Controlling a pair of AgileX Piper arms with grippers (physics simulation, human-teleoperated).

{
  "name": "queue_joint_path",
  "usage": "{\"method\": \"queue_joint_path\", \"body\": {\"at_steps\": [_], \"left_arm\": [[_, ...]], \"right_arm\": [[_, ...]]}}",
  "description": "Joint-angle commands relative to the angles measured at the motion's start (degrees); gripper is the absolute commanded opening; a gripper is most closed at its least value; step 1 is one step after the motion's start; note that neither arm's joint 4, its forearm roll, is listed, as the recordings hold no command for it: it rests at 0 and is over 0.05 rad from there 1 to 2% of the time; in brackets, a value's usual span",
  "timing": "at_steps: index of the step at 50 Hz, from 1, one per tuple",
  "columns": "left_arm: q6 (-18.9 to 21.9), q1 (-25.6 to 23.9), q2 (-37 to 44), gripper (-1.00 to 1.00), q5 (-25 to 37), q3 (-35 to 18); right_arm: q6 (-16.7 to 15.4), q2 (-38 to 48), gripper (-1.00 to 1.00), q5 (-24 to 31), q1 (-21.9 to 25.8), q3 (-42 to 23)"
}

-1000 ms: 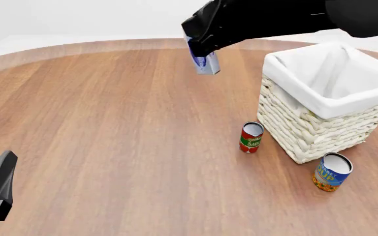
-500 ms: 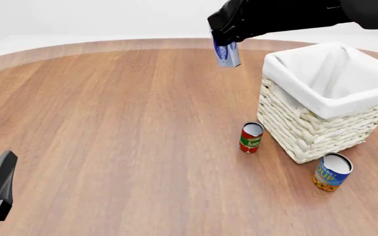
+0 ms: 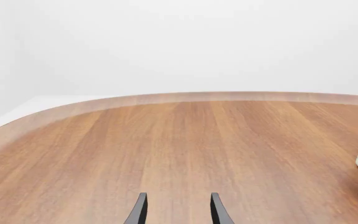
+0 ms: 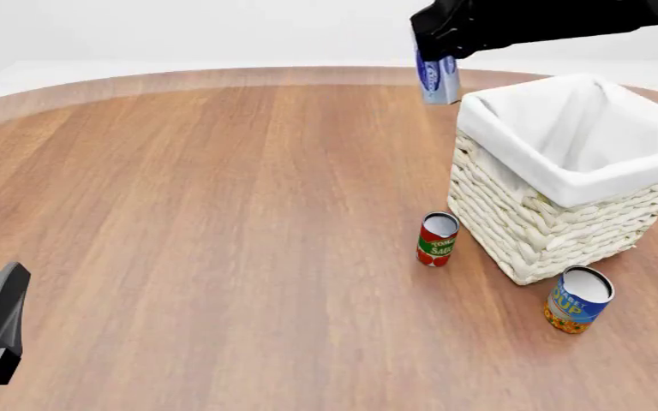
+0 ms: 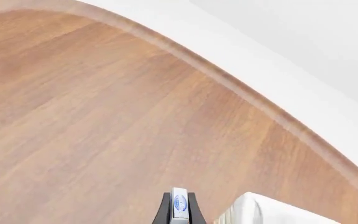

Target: Pick up the alphabet soup and the cream cheese box, and put them in the basket.

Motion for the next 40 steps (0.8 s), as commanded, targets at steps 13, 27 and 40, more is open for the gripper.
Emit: {"method": "queue_joint_path", "body": {"at_steps": [13,27,40], "left_arm": [[0.0,0.0,0.0,1.0,0.0,0.0],[0.0,0.0,0.0,1.0,0.0,0.0],[0.0,0.0,0.0,1.0,0.0,0.0]], "right_arm": [[0.9,-2.6,-1.0,1.4,-5.5,0.3],[1.1,-4.7,-1.0,1.6,-7.9,2.1],[0.9,-6.5,-1.0,2.4,-11.4,2.3]]}}
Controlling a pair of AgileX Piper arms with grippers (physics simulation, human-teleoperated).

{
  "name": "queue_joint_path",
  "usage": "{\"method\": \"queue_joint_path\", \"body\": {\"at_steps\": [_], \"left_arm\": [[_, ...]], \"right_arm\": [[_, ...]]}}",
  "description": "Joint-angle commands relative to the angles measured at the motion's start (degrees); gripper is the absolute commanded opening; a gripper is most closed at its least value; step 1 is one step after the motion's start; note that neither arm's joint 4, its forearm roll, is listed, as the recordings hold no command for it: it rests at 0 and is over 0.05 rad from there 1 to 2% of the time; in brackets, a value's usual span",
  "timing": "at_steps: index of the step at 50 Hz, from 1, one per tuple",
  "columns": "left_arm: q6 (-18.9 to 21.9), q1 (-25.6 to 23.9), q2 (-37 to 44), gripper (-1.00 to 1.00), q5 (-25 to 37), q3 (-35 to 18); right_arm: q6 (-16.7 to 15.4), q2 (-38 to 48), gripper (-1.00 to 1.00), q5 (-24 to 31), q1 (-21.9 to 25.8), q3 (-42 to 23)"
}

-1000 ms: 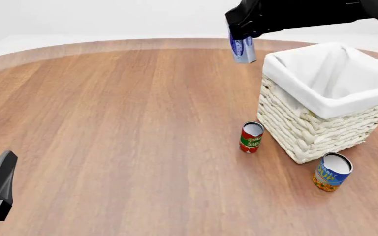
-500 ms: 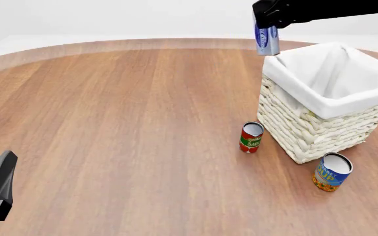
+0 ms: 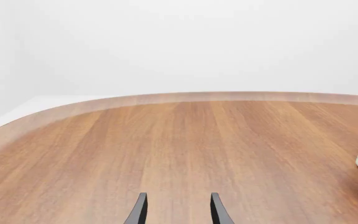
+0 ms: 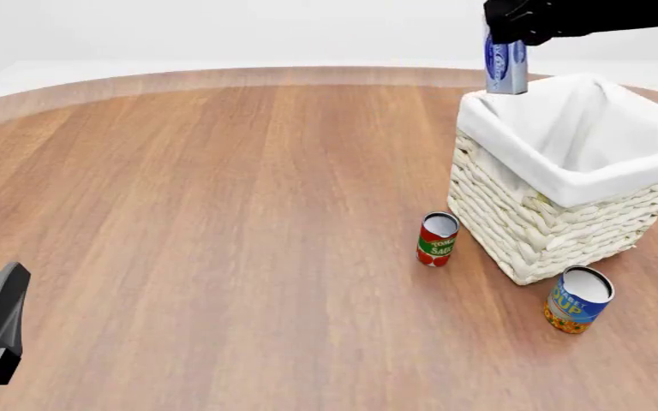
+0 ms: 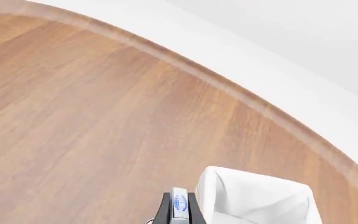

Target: Pick up the alphabet soup and the cream cheese box, and put them in the basket.

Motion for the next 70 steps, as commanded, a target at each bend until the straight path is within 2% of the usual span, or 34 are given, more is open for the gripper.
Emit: {"method": "queue_joint_path", "body": {"at_steps": [1,34,58,70], "left_arm": [[0.0,0.0,0.0,1.0,0.0,0.0],[0.0,0.0,0.0,1.0,0.0,0.0],[0.0,0.0,0.0,1.0,0.0,0.0],[0.0,0.0,0.0,1.0,0.0,0.0]], "right_arm": [[0.4,-1.6,-1.0,0.4,-2.6,0.2],[1.4,2.4,-1.0,-3.0,-14.5,4.3],[3.6,5.4,-1.0,-6.2,-16.8,7.9],[4.1,7.0,-1.0,-7.0,-18.0,7.6]]}}
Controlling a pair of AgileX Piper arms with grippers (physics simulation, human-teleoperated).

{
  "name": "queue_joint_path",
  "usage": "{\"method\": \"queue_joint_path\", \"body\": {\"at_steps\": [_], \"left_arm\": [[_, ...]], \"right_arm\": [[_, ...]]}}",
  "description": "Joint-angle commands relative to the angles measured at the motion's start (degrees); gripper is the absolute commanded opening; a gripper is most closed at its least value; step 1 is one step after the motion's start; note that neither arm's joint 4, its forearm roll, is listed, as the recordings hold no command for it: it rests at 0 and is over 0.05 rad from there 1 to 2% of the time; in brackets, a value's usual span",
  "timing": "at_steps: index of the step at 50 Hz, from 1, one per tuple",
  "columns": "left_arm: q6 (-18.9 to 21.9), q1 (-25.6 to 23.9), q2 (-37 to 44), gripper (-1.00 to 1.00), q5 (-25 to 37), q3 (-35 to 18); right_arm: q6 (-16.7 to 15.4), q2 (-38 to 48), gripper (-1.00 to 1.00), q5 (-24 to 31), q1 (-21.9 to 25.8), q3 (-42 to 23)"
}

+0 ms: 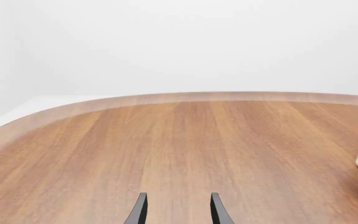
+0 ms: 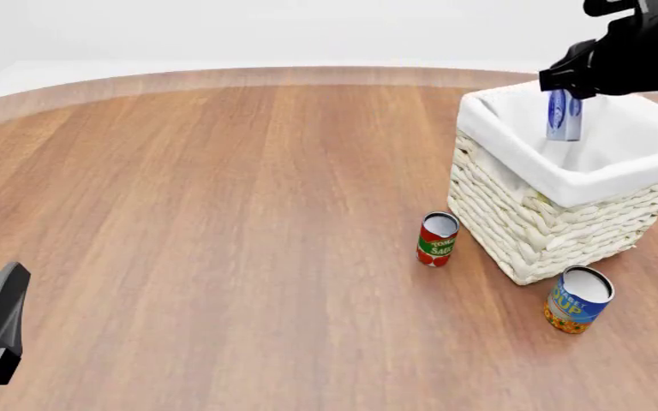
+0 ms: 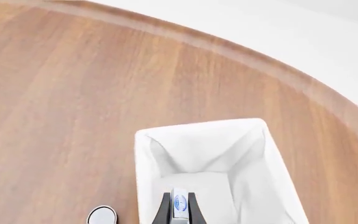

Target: Pick up the alphabet soup and the cream cheese box, and put them in the basket.

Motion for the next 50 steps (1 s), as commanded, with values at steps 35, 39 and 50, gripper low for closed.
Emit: {"method": "queue_joint_path", "body": {"at_steps": [35,39,50], "left_arm": [[0.0,0.0,0.0,1.0,0.0,0.0],[0.0,0.0,0.0,1.0,0.0,0.0],[0.0,0.0,0.0,1.0,0.0,0.0]], "right_arm": [[1.5,8.5,-1.0,-4.9,-4.6,0.3],[1.4,9.3,-1.0,-5.2,-5.0,0.2],[1.4,11.4,-1.0,-5.4,-5.3,-1.2]]}}
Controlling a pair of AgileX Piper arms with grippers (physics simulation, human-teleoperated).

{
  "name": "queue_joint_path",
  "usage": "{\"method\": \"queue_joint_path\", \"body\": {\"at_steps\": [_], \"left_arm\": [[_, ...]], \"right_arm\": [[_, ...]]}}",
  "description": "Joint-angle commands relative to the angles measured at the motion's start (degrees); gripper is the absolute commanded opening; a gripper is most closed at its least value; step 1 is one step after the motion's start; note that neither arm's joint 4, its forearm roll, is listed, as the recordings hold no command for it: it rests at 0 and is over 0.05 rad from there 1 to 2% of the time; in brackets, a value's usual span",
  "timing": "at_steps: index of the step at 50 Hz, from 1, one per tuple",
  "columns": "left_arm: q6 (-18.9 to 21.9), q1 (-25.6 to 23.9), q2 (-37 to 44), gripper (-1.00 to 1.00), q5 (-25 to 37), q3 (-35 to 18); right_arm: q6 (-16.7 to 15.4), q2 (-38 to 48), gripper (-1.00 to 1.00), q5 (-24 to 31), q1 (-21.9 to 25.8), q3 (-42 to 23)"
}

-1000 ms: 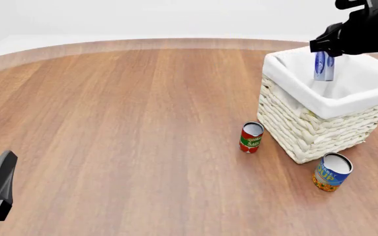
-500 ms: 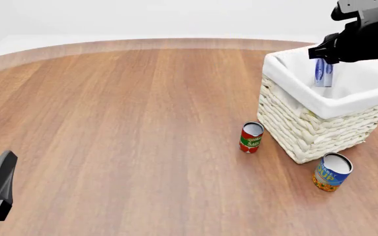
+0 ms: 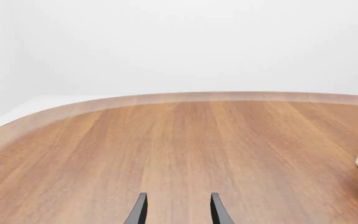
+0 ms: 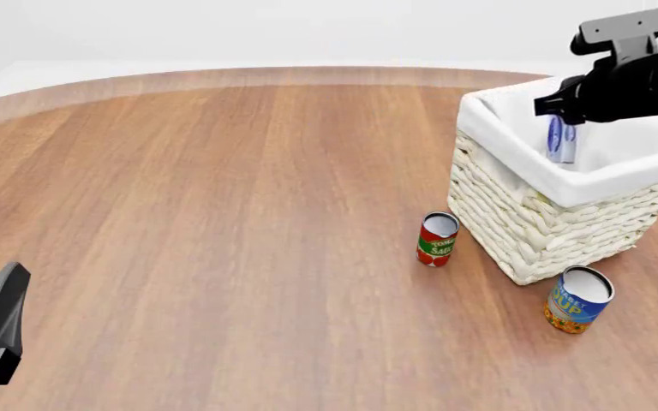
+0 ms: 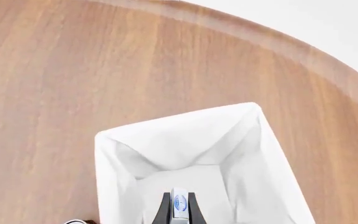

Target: Pick up the alphabet soup and the cream cheese box, and put them in the basket.

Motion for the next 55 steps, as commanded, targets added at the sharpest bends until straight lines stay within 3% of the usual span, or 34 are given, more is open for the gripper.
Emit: {"method": "queue_joint_path", "body": {"at_steps": [1,48,49,55], "left_arm": [[0.0,0.0,0.0,1.0,0.0,0.0],[0.0,0.0,0.0,1.0,0.0,0.0],[0.0,0.0,0.0,1.0,0.0,0.0],[0.0,0.0,0.0,1.0,0.0,0.0]], "right_arm": [[0.4,1.9,-1.0,-0.6,-0.6,-1.2],[-0.5,10.3,-1.0,-1.0,-2.9,-5.5],[-0.3,10.4,1.0,-0.8,-2.8,-5.5],[-0.5,10.1,1.0,-0.4,-2.8,-5.3]]}}
